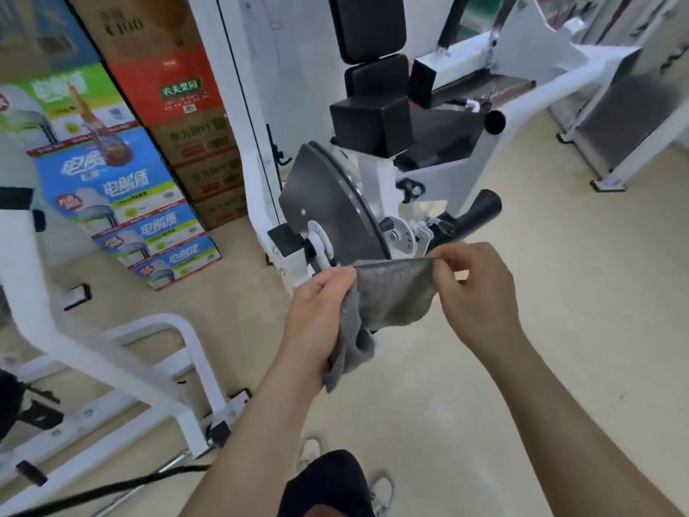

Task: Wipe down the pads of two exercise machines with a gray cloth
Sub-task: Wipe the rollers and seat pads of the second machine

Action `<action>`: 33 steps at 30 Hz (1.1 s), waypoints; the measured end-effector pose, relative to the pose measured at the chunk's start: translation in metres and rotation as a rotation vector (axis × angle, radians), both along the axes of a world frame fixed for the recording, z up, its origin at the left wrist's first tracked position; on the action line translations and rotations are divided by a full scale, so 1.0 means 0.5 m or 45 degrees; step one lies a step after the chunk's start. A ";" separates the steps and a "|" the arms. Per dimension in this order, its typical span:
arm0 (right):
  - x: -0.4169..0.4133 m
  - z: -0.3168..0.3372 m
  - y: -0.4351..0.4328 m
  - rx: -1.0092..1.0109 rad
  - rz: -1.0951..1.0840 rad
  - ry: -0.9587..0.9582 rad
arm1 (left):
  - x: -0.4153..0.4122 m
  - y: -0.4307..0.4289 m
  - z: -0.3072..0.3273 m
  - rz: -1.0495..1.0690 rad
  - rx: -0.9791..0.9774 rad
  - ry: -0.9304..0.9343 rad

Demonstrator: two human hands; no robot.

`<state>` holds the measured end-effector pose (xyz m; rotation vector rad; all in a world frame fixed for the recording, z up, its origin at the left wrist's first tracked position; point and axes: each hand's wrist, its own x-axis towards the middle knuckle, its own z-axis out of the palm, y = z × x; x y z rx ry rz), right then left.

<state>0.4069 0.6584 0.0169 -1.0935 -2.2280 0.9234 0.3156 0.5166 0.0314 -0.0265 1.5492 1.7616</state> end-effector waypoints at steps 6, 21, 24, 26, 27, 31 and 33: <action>0.010 0.013 0.210 -0.316 -0.205 0.134 | 0.000 0.188 -0.054 -0.369 -0.258 0.568; -0.021 0.003 0.638 -0.457 -0.180 0.114 | -0.051 0.604 -0.092 -0.440 -0.411 0.760; -0.015 0.011 0.703 -0.107 0.003 -0.131 | -0.063 0.676 -0.091 -0.307 -0.446 0.596; -0.003 0.017 0.757 0.137 0.132 -0.323 | -0.059 0.733 -0.085 -0.165 -0.359 0.270; 0.004 0.018 0.786 0.209 0.165 -0.375 | -0.053 0.762 -0.080 -0.071 -0.299 0.123; 0.037 0.018 0.890 0.093 0.103 -0.245 | -0.013 0.870 -0.061 0.161 -0.051 -0.115; 0.067 0.025 0.957 -0.212 0.175 -0.100 | 0.032 0.932 -0.054 0.057 0.045 -0.096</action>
